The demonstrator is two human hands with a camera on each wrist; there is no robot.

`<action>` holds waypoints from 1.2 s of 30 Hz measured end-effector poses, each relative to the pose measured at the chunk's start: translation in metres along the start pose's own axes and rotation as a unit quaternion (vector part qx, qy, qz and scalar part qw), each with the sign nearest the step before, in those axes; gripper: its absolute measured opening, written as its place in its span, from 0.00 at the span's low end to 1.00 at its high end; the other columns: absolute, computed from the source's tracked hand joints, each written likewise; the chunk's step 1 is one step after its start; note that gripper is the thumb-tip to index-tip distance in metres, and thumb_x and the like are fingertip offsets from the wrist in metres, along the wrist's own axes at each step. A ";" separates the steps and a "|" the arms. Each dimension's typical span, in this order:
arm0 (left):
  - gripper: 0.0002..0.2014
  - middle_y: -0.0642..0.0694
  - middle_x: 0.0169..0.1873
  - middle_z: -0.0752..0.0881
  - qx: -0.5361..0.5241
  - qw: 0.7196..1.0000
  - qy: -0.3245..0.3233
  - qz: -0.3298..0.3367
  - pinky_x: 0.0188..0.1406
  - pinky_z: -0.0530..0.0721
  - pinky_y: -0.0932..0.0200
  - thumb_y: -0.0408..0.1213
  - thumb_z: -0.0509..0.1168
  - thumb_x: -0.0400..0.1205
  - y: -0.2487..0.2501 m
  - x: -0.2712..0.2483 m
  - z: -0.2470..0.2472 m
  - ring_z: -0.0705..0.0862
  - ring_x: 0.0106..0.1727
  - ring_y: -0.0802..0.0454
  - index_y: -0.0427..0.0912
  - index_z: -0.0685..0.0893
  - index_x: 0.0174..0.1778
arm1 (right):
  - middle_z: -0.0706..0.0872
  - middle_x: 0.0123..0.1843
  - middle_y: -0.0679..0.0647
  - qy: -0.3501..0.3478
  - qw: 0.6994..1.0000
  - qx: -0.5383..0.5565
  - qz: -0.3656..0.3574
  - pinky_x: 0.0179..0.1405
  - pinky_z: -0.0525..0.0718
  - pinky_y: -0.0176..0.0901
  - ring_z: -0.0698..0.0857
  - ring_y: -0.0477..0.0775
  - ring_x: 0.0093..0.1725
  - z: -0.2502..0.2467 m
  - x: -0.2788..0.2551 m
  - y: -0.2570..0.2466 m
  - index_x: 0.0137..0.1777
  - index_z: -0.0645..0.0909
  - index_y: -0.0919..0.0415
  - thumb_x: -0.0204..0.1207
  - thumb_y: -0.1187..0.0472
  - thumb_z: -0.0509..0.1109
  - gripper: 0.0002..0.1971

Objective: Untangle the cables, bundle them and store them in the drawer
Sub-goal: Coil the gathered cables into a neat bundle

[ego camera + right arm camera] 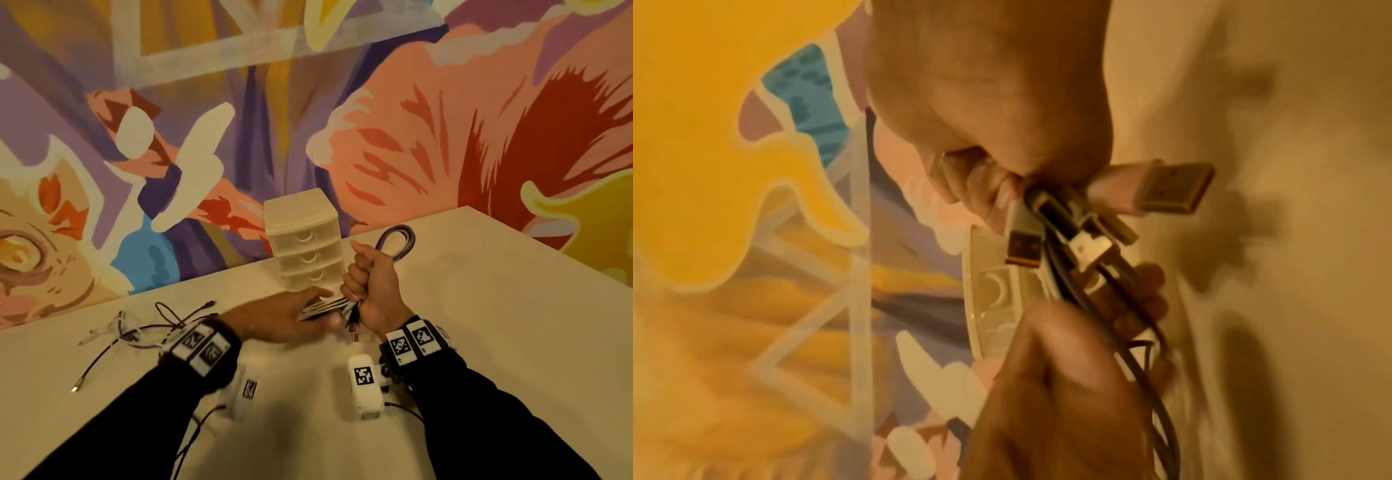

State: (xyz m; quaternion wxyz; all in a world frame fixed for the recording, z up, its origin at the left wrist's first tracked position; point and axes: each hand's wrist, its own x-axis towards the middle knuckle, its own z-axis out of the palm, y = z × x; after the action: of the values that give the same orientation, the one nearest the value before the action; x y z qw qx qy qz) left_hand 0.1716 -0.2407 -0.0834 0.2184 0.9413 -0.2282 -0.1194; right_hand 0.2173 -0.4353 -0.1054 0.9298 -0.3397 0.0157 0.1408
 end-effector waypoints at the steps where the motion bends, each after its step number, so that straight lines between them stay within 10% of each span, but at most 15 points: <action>1: 0.26 0.62 0.61 0.88 0.004 1.000 -0.007 0.001 0.65 0.85 0.60 0.67 0.67 0.86 -0.008 -0.004 0.009 0.86 0.60 0.65 0.59 0.77 0.76 | 0.53 0.20 0.47 0.008 1.000 0.012 -0.001 0.19 0.50 0.41 0.52 0.49 0.16 -0.004 0.003 -0.001 0.26 0.57 0.48 0.88 0.56 0.66 0.29; 5: 0.16 0.58 0.47 0.89 0.003 0.999 0.029 -0.020 0.56 0.85 0.56 0.63 0.57 0.92 -0.013 -0.013 0.015 0.86 0.48 0.59 0.58 0.83 0.63 | 0.54 0.20 0.47 0.020 0.999 0.035 -0.004 0.13 0.58 0.38 0.54 0.49 0.15 -0.013 0.011 0.000 0.30 0.57 0.49 0.89 0.57 0.65 0.27; 11: 0.42 0.69 0.43 0.87 0.130 0.987 0.021 -0.095 0.72 0.74 0.49 0.86 0.32 0.75 -0.070 -0.044 -0.021 0.84 0.49 0.65 0.66 0.84 0.57 | 0.54 0.20 0.48 0.043 0.997 0.044 -0.040 0.19 0.52 0.41 0.53 0.49 0.16 -0.029 0.020 -0.018 0.30 0.57 0.49 0.88 0.57 0.65 0.26; 20: 0.32 0.55 0.38 0.86 0.335 0.925 0.103 -0.147 0.44 0.80 0.58 0.72 0.48 0.89 -0.187 -0.126 -0.087 0.83 0.34 0.59 0.50 0.86 0.58 | 0.54 0.20 0.47 0.049 0.995 0.069 -0.060 0.20 0.52 0.41 0.53 0.48 0.17 -0.030 0.017 -0.024 0.27 0.57 0.48 0.89 0.56 0.66 0.29; 26: 0.20 0.55 0.63 0.86 0.424 0.829 0.071 -0.359 0.69 0.76 0.46 0.60 0.52 0.94 -0.218 -0.174 -0.111 0.80 0.64 0.52 0.60 0.79 0.76 | 0.55 0.20 0.47 0.037 0.997 0.050 -0.051 0.17 0.53 0.41 0.55 0.48 0.16 -0.021 0.015 -0.008 0.29 0.58 0.49 0.91 0.55 0.66 0.28; 31: 0.47 0.50 0.84 0.73 0.264 0.888 0.032 -0.375 0.83 0.66 0.40 0.74 0.73 0.76 -0.210 -0.173 -0.097 0.69 0.83 0.43 0.65 0.64 0.89 | 0.55 0.19 0.47 0.038 0.996 0.041 -0.076 0.17 0.54 0.39 0.54 0.48 0.16 -0.032 0.016 -0.021 0.30 0.57 0.49 0.91 0.54 0.65 0.28; 36: 0.66 0.53 0.94 0.53 0.047 0.953 -0.001 -0.300 0.92 0.59 0.41 0.65 0.88 0.63 -0.124 -0.140 -0.113 0.57 0.93 0.46 0.72 0.48 0.89 | 0.55 0.20 0.48 0.030 0.996 0.024 -0.079 0.16 0.56 0.38 0.54 0.48 0.16 -0.026 0.015 -0.017 0.29 0.56 0.50 0.91 0.54 0.65 0.28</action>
State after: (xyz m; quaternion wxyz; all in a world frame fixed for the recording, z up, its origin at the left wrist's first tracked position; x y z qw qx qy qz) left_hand 0.1335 -0.0337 -0.0250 0.1281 0.9754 0.0589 -0.1694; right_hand 0.2375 -0.4600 -0.1166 0.9450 -0.3216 0.0198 0.0568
